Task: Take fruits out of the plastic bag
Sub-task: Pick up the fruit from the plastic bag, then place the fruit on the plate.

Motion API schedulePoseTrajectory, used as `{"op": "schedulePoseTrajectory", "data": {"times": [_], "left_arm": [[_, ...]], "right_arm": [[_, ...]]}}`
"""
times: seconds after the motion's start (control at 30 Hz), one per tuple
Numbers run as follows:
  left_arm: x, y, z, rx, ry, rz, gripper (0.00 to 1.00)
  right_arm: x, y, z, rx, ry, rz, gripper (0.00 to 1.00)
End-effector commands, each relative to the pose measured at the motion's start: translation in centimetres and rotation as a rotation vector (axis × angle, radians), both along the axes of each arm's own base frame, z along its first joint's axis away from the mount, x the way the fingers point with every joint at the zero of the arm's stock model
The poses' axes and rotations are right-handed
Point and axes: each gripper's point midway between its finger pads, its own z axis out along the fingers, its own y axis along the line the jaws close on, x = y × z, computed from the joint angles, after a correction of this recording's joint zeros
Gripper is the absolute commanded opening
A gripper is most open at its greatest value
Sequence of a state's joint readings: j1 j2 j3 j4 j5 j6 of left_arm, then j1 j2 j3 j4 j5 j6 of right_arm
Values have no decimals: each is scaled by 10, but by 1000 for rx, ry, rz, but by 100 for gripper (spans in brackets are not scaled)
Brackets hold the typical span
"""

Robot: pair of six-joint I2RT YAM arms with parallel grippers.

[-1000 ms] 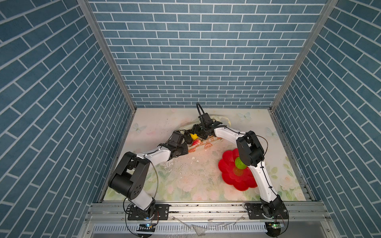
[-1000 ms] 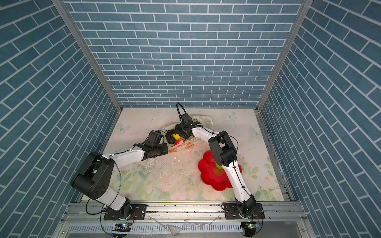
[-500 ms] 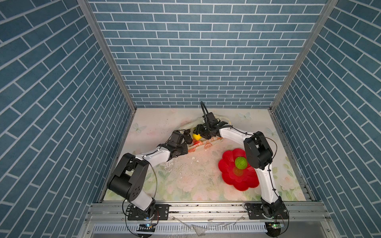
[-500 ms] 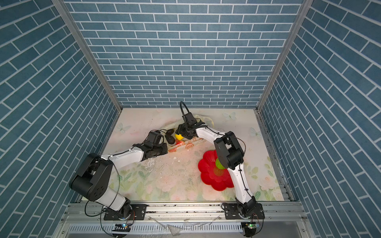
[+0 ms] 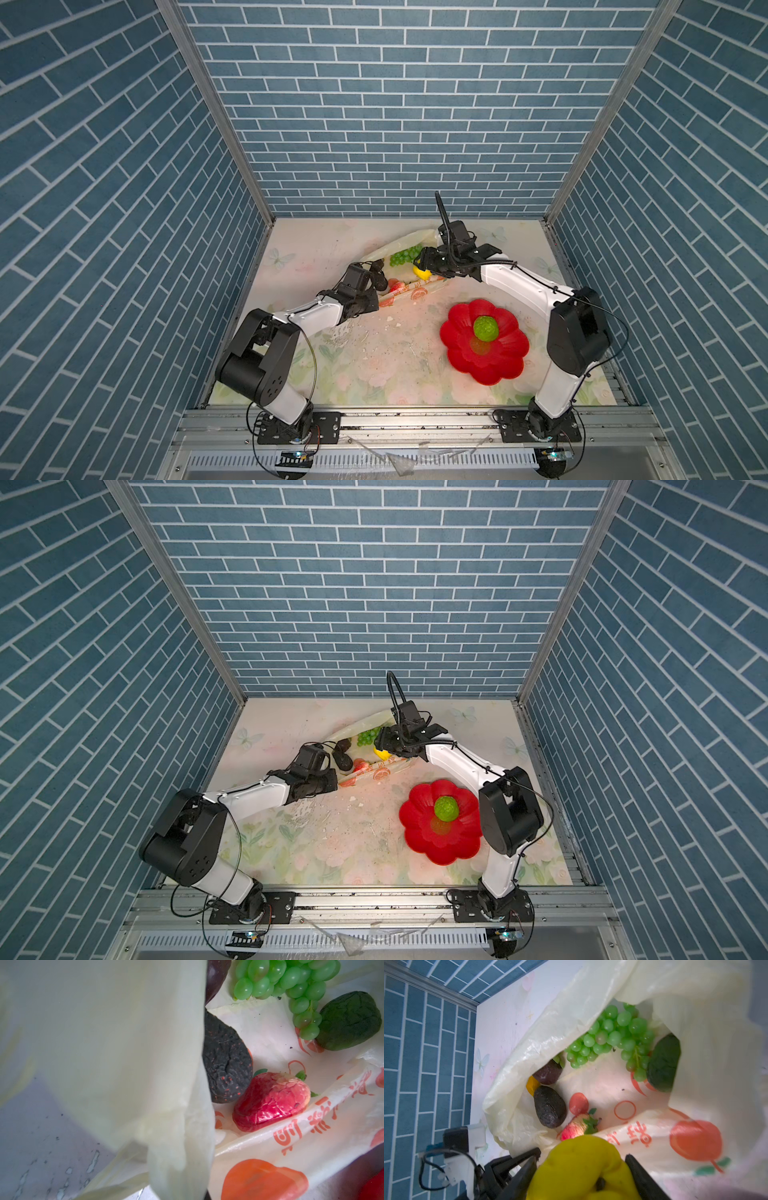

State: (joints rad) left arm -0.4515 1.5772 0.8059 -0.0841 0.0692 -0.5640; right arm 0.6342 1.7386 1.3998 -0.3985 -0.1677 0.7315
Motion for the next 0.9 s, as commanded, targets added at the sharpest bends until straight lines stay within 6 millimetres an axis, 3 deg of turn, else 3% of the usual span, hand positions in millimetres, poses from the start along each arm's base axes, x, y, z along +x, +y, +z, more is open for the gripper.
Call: {"op": "schedulePoseTrajectory", "data": {"times": [0.0, 0.23, 0.43, 0.63, 0.87], "left_arm": [[2, 1, 6, 22, -17, -5, 11], [1, 2, 1, 27, -6, -4, 11], [4, 0, -4, 32, 1, -9, 11], [6, -2, -5, 29, -1, -11, 11], [5, 0, -6, 33, 3, -6, 11]], "right_arm": [[-38, -31, -4, -127, 14, 21, 64], [-101, -92, -14, -388, -44, -2, 64], [-138, -115, -31, -556, -153, 19, 63], [-151, -125, -56, -696, -269, 34, 62], [-150, -131, -70, -732, -386, -1, 62]]}}
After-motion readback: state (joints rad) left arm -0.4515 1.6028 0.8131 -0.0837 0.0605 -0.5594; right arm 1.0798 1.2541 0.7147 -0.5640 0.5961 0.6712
